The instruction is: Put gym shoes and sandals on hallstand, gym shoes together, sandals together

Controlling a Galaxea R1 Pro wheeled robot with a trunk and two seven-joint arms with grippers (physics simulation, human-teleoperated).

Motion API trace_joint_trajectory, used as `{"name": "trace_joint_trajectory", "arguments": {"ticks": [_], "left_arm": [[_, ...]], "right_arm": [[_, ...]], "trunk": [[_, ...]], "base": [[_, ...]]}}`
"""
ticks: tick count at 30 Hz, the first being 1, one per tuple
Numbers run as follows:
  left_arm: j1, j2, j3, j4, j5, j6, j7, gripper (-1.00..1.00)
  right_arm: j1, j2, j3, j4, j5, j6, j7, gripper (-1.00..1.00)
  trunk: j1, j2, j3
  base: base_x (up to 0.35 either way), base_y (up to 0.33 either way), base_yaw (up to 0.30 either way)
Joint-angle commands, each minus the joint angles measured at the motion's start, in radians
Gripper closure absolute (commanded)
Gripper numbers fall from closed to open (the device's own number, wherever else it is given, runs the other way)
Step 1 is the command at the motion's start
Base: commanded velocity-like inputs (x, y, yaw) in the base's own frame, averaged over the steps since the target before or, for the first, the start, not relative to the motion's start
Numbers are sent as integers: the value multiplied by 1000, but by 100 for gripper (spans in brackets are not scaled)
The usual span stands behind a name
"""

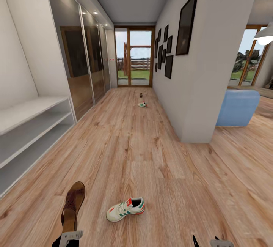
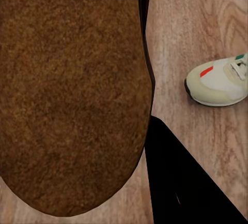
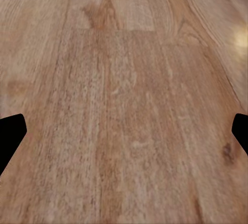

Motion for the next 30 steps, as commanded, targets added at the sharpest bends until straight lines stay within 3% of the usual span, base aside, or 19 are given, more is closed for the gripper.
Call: {"name": "trace_joint_trajectory", "arguments": {"ticks": [1,4,19,30], "left_arm": [[0,0,2,1,1,-2,-2,100],[0,0,2,1,1,-2,-2,100],[0,0,2,-2,1,-2,-2,100],[0,0,3,-2,1,-2,-2,100]], "right_arm": [[0,0,2,2,-7,-3,-1,-100],[-1,0,2,3,-7,-4,-2,-100],[-1,0,2,6,-7,-4,-3,-100],[-1,0,2,6,-7,-3,-2,-100]], "trunk": [[-4,7,2],[-16,28,12],[-16,28,12],[-16,28,12]], "base": [[0,0,0],[0,0,39],[10,0,251],[299,-29,116]]}}
